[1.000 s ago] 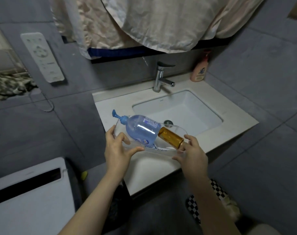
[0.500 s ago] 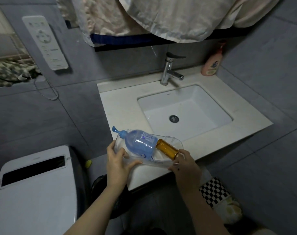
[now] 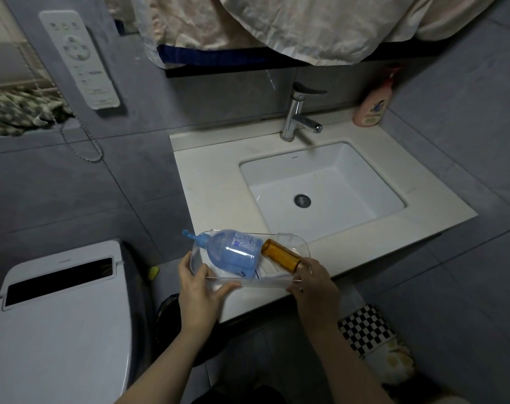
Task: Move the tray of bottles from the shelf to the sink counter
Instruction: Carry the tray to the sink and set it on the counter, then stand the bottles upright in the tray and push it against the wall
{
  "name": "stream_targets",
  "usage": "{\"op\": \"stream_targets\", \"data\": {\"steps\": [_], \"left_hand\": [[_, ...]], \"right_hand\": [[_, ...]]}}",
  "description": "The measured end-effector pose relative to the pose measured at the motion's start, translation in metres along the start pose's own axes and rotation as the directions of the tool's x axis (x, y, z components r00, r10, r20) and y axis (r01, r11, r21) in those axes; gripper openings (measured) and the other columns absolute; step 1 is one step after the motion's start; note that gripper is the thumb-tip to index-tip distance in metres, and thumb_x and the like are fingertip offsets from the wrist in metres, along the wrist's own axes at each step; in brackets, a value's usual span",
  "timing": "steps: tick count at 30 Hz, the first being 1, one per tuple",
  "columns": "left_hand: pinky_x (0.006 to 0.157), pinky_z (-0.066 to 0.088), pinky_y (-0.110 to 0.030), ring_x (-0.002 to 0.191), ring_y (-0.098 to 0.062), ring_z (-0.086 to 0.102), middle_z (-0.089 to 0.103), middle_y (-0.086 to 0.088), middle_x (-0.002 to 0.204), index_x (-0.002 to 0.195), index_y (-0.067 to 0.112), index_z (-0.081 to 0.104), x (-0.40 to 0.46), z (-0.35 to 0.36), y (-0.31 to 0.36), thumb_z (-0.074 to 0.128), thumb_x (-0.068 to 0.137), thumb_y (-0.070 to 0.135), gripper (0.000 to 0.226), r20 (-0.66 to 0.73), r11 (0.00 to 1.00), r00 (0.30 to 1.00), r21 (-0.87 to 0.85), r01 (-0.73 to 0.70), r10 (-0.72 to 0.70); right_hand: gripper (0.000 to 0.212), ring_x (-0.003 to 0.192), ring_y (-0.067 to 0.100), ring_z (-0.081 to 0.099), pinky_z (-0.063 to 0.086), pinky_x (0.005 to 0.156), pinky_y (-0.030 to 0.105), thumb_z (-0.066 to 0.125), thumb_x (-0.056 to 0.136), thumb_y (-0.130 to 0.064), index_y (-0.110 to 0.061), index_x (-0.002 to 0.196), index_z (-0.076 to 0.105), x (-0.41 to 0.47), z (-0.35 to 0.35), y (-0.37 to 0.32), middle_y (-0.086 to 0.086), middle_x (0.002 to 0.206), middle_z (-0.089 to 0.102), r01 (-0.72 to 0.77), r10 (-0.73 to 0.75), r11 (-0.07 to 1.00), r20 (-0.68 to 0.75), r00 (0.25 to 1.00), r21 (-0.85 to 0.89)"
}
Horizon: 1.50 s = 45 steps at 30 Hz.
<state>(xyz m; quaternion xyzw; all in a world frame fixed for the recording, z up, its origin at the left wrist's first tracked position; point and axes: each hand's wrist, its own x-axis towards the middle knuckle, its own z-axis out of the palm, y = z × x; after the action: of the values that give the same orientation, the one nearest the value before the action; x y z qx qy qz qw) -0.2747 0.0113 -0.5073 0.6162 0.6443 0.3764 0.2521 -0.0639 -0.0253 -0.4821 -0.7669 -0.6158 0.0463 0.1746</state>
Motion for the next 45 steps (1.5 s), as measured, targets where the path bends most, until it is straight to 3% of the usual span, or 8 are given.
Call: {"op": "stream_targets", "data": {"steps": [10,15,19,25,29,37,40,45], "left_hand": [[0.071,0.048,-0.029,0.101,-0.018,0.053,0.039,-0.008,0.134,0.095,0.018,0.047,0.001,-0.009,0.004,0.087,0.057,0.041,0.061,0.029,0.999,1.0,0.046,-0.011,0.01],[0.06,0.039,-0.019,0.082,0.0,0.051,0.046,0.003,0.117,0.095,0.017,0.048,0.005,-0.019,0.008,0.065,0.072,0.058,0.05,-0.006,1.0,1.0,-0.012,0.019,-0.019],[0.068,0.043,-0.03,0.08,-0.016,0.057,0.057,-0.005,0.099,0.097,0.013,0.047,0.022,-0.016,0.011,0.06,0.087,0.041,0.032,-0.106,0.958,0.967,-0.197,0.206,-0.23],[0.076,0.039,-0.025,0.087,-0.018,0.056,0.06,-0.007,0.095,0.103,0.005,0.055,0.051,-0.014,0.018,0.065,0.087,0.029,0.031,-0.062,0.835,0.888,-0.373,0.404,-0.457],[0.077,0.039,-0.026,0.09,-0.018,0.056,0.063,-0.008,0.098,0.106,0.001,0.062,0.061,-0.01,0.01,0.061,0.089,0.036,0.038,0.044,0.799,0.867,-0.367,0.476,-0.497],[0.053,0.04,-0.001,0.075,-0.012,0.055,0.063,-0.01,0.087,0.1,-0.005,0.066,0.068,-0.011,0.015,0.061,0.091,0.017,0.024,0.073,0.77,0.884,-0.462,0.44,-0.462],[0.067,0.046,-0.012,0.088,-0.018,0.059,0.066,-0.012,0.095,0.103,-0.002,0.066,0.067,-0.01,0.022,0.063,0.089,0.017,0.024,0.024,0.738,0.869,-0.517,0.434,-0.494],[0.085,0.048,-0.028,0.091,-0.018,0.061,0.067,-0.008,0.097,0.096,0.006,0.065,0.068,-0.014,0.037,0.067,0.086,0.017,0.014,-0.086,0.758,0.887,-0.56,0.334,-0.454]], "right_hand": [[0.035,0.091,0.021,0.063,0.054,0.07,0.028,0.086,0.058,-0.014,-0.01,0.086,0.064,0.002,0.002,0.001,0.008,0.103,0.066,0.012,-0.012,0.999,-0.012,1.0,0.039],[0.042,0.077,0.015,0.06,0.044,0.062,0.02,0.083,0.058,-0.04,-0.015,0.082,0.059,0.008,-0.004,0.004,0.001,0.09,0.064,0.036,-0.036,0.994,-0.01,0.999,0.103],[0.041,0.063,0.011,0.051,0.038,0.054,0.021,0.068,0.07,-0.056,-0.019,0.079,0.05,0.012,-0.01,0.0,-0.002,0.076,0.057,-0.011,0.013,0.99,-0.01,1.0,0.138],[0.048,0.092,0.022,0.06,0.048,0.078,0.034,0.07,0.077,-0.038,-0.013,0.112,0.05,0.026,-0.016,-0.009,0.007,0.102,0.063,-0.134,0.122,0.984,0.097,0.988,0.121],[0.043,0.093,0.024,0.059,0.045,0.081,0.034,0.07,0.077,-0.037,-0.013,0.109,0.054,0.036,-0.014,-0.013,0.008,0.103,0.064,-0.099,0.103,0.995,0.132,0.986,-0.03],[0.039,0.1,0.024,0.056,0.04,0.091,0.036,0.068,0.079,-0.035,-0.015,0.11,0.053,0.042,-0.006,-0.019,0.007,0.108,0.062,-0.129,0.149,0.983,0.154,0.977,-0.133],[0.039,0.102,0.029,0.057,0.033,0.104,0.047,0.072,0.075,-0.03,-0.012,0.107,0.058,0.039,-0.004,-0.019,0.01,0.103,0.065,-0.11,0.126,0.981,0.097,0.987,-0.159],[0.04,0.087,0.035,0.064,0.039,0.098,0.057,0.084,0.057,-0.014,-0.008,0.091,0.065,0.039,-0.003,-0.019,0.014,0.085,0.069,-0.089,0.086,0.991,-0.035,0.996,-0.1]]}}
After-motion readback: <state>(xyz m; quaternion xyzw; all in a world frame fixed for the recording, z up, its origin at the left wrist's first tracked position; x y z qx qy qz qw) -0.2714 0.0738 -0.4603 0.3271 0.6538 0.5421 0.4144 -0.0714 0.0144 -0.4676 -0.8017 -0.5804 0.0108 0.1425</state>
